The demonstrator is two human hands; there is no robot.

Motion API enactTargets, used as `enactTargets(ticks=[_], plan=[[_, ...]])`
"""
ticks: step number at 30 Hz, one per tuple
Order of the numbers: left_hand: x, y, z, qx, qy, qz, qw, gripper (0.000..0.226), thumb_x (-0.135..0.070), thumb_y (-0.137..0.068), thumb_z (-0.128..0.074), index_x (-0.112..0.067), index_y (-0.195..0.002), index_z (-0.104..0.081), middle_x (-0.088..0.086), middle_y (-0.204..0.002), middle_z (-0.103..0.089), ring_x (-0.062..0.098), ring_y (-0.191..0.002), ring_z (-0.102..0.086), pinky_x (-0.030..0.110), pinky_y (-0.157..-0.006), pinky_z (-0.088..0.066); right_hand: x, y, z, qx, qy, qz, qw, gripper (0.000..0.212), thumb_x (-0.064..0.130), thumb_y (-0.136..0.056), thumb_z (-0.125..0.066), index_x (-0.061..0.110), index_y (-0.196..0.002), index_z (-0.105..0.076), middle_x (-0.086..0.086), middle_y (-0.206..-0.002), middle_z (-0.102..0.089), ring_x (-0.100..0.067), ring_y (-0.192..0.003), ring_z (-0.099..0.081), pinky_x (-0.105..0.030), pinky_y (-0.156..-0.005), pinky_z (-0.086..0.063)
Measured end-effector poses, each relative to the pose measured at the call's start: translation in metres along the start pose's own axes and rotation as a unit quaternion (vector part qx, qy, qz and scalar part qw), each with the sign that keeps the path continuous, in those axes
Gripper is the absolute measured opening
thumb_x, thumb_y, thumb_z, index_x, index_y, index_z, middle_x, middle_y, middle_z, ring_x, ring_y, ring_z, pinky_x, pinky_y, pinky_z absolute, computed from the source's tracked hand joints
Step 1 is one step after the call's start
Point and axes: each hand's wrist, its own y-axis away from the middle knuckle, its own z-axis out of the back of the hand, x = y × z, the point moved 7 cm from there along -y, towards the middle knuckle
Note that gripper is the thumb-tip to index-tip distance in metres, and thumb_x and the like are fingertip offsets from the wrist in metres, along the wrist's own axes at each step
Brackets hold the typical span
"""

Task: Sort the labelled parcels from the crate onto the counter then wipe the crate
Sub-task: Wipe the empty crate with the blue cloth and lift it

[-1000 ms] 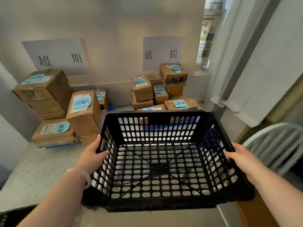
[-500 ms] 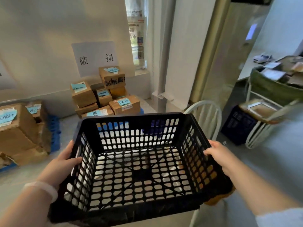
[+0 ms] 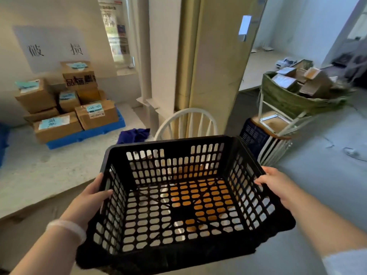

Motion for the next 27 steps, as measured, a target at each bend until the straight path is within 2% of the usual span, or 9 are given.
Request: enactTargets(ticks=[2,4,6,9,12,16,19,27], plan=[[0.002,0.008,-0.027,-0.008,0.015,0.017,1.000,0.064,-0.015,-0.096,-0.058,-0.051,-0.144,-0.034,0.003,-0.122,-0.061,0.026,-0.092,-0.065,0.039,-0.074,-0.053,0.001,-0.006,0.014,-0.004,0.013,-0.004,1.000,0.073,0.024,-0.062,-0.068,0.025,-0.134,-0.056,-0.005,-0.120,-0.065,-0.028,-0.108,-0.062,-0.051,-0.101,-0.046],[0.001,0.010,-0.049,-0.012,0.025,0.020,0.999,0.063,-0.013,-0.097,-0.056,-0.051,-0.143,-0.036,0.000,-0.112,-0.064,0.024,-0.088,-0.066,0.035,-0.066,-0.051,0.005,-0.016,0.024,-0.008,0.023,-0.011,1.000,0.060,0.015,-0.074,-0.069,0.022,-0.132,-0.057,-0.006,-0.119,-0.065,-0.028,-0.108,-0.061,-0.050,-0.103,-0.045],[0.000,0.004,-0.066,-0.006,0.036,0.027,0.999,0.062,-0.011,-0.098,-0.054,-0.051,-0.142,-0.036,-0.004,-0.107,-0.064,0.024,-0.088,-0.066,0.037,-0.070,-0.052,0.005,-0.032,0.031,-0.005,0.026,-0.020,0.999,0.057,0.012,-0.078,-0.068,0.023,-0.132,-0.056,-0.006,-0.120,-0.064,-0.028,-0.109,-0.061,-0.050,-0.103,-0.045],[-0.005,-0.010,-0.082,-0.019,0.031,0.026,0.999,0.065,-0.010,-0.096,-0.056,-0.044,-0.146,-0.034,0.001,-0.123,-0.060,0.020,-0.090,-0.063,0.043,-0.086,-0.051,-0.006,-0.071,0.035,0.006,0.029,-0.034,0.999,0.069,0.021,-0.069,-0.070,0.027,-0.135,-0.054,-0.003,-0.123,-0.064,-0.026,-0.110,-0.062,-0.051,-0.102,-0.046],[-0.009,-0.023,-0.095,-0.021,0.026,0.030,0.999,0.066,-0.010,-0.096,-0.056,-0.045,-0.147,-0.032,0.000,-0.121,-0.060,0.020,-0.091,-0.063,0.038,-0.079,-0.050,-0.008,-0.098,0.032,0.010,0.015,-0.048,0.999,0.064,0.017,-0.075,-0.070,0.027,-0.136,-0.052,-0.003,-0.126,-0.062,-0.026,-0.110,-0.061,-0.051,-0.101,-0.046],[-0.011,-0.037,-0.103,-0.026,0.021,0.051,0.998,0.067,-0.012,-0.096,-0.058,-0.050,-0.145,-0.032,0.002,-0.127,-0.061,0.028,-0.102,-0.065,0.047,-0.095,-0.049,0.006,-0.110,0.030,0.024,0.017,-0.055,0.998,0.064,0.013,-0.082,-0.068,0.027,-0.141,-0.047,-0.004,-0.131,-0.059,-0.027,-0.113,-0.059,-0.051,-0.102,-0.045],[-0.014,-0.039,-0.110,-0.033,0.023,0.059,0.997,0.070,-0.012,-0.095,-0.058,-0.055,-0.142,-0.030,0.001,-0.121,-0.064,0.030,-0.100,-0.067,0.052,-0.096,-0.049,0.016,-0.124,0.032,0.039,0.035,-0.050,0.997,0.063,0.010,-0.084,-0.066,0.025,-0.142,-0.046,-0.006,-0.132,-0.058,-0.027,-0.110,-0.059,-0.049,-0.099,-0.047],[-0.002,-0.003,-0.108,-0.128,0.033,0.076,0.988,0.070,-0.016,-0.095,-0.059,-0.050,-0.147,-0.026,0.003,-0.123,-0.059,0.029,-0.101,-0.063,0.051,-0.099,-0.047,0.059,-0.150,0.006,0.134,0.092,0.013,0.987,0.052,0.009,-0.090,-0.061,0.027,-0.137,-0.047,-0.001,-0.113,-0.057,-0.024,-0.102,-0.058,-0.046,-0.096,-0.047]])
